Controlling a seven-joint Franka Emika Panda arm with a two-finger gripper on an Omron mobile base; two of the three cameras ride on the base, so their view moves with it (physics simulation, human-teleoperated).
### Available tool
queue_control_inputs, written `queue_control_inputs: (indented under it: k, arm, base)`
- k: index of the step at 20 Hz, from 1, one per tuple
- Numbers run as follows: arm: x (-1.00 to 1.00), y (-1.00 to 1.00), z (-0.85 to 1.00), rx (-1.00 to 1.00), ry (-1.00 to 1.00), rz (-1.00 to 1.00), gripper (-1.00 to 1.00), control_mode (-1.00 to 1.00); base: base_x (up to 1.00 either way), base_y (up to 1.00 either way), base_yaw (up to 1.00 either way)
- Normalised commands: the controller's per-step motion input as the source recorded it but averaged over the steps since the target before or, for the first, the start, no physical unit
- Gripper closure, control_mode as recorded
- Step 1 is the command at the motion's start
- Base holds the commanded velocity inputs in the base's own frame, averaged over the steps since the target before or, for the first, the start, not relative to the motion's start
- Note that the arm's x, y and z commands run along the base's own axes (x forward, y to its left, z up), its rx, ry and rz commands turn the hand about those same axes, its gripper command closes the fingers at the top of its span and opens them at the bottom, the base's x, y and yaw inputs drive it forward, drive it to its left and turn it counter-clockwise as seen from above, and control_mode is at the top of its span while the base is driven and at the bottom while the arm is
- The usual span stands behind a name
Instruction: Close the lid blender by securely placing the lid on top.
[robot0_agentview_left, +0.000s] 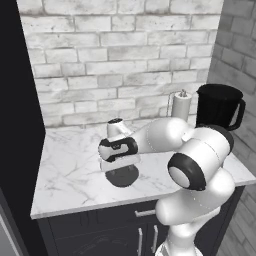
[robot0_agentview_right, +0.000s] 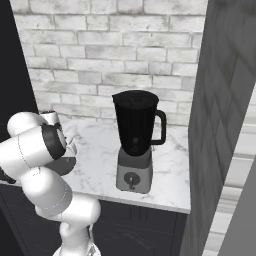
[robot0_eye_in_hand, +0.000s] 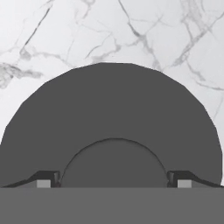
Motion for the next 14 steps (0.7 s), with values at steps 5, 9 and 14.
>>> queue_control_inputs:
  k: [5,9,14]
  arm:
    - [0.00,0.00,-0.25,0.00,0.00,0.00,-1.00,-1.00]
    - [-0.05,0.00,-0.45,0.00,0.00,0.00,-1.00,-1.00]
    - [-0.05,0.03,-0.53,0.00,-0.04,0.00,1.00,-1.00]
  base:
    - [0.00,0.00,0.00]
    - [0.00,0.00,0.00]
    - [0.00,0.00,0.00]
